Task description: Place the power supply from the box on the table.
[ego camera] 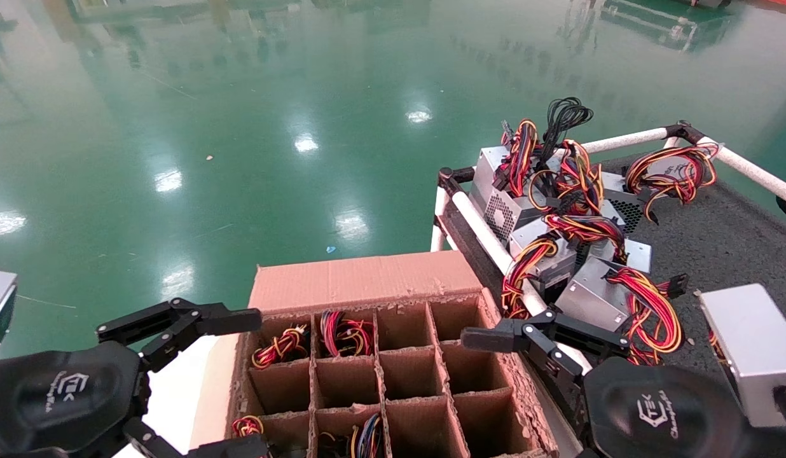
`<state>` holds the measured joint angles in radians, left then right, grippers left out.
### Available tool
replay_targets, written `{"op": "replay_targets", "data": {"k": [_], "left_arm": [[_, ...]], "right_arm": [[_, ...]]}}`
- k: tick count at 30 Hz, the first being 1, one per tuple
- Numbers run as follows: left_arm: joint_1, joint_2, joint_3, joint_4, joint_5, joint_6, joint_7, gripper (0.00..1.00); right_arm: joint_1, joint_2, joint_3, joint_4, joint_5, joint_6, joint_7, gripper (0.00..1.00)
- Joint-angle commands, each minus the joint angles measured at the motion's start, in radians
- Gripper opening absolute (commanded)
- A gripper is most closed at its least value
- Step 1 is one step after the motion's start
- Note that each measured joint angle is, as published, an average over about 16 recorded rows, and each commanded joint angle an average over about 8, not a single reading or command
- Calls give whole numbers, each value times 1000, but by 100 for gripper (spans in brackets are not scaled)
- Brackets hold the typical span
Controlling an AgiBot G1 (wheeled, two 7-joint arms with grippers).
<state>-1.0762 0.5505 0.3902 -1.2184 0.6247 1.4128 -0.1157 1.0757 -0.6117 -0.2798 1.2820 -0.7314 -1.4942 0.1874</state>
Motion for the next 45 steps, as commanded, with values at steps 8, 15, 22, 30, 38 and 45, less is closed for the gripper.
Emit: {"op": "replay_targets", "data": {"k": [8, 15, 22, 30, 38, 45], "left_arm": [[0, 0, 0, 0, 0, 0, 0, 100], [0, 0, 0, 0, 0, 0, 0, 100], [0, 0, 0, 0, 0, 0, 0, 100], [0, 0, 0, 0, 0, 0, 0, 100], [0, 0, 0, 0, 0, 0, 0, 100], [0, 0, 0, 0, 0, 0, 0, 100]], "right_arm": [[1, 0, 0, -1, 0, 1, 0, 100], [1, 0, 0, -1, -1, 1, 0, 100], [1, 0, 0, -1, -1, 1, 0, 100], [1, 0, 0, -1, -1, 1, 0, 100], [1, 0, 0, -1, -1, 1, 0, 100], [1, 0, 0, -1, -1, 1, 0, 100]]}}
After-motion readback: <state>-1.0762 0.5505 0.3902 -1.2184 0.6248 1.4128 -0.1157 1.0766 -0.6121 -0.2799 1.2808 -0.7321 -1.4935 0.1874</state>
